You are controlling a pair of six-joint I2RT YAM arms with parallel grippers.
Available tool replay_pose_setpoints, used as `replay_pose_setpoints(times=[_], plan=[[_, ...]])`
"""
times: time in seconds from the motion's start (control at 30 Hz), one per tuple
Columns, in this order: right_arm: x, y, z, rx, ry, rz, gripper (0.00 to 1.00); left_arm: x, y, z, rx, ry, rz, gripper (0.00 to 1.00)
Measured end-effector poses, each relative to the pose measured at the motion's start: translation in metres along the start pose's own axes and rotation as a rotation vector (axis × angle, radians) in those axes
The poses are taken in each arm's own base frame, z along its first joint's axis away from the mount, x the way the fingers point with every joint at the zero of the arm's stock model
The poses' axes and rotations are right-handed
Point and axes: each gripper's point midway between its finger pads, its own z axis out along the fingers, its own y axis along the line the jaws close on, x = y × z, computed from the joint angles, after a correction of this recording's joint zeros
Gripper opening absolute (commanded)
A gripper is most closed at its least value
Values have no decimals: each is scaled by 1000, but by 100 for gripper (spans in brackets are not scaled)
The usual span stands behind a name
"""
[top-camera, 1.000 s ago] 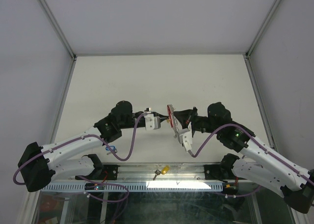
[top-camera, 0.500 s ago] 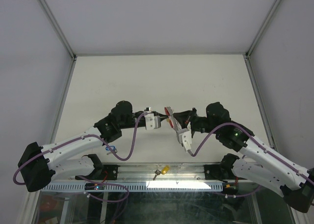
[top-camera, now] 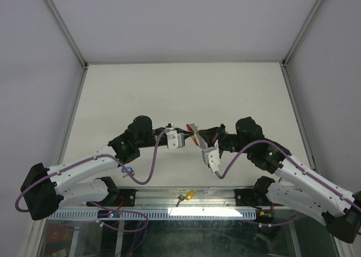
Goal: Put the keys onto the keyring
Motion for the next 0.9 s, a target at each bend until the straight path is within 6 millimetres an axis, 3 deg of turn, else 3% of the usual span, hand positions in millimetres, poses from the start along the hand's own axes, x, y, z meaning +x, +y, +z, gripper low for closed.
replay_pose_setpoints(times=[0.9], plan=[[2, -3, 1, 14, 9, 16, 0, 5, -1, 2, 7, 12, 4, 0]])
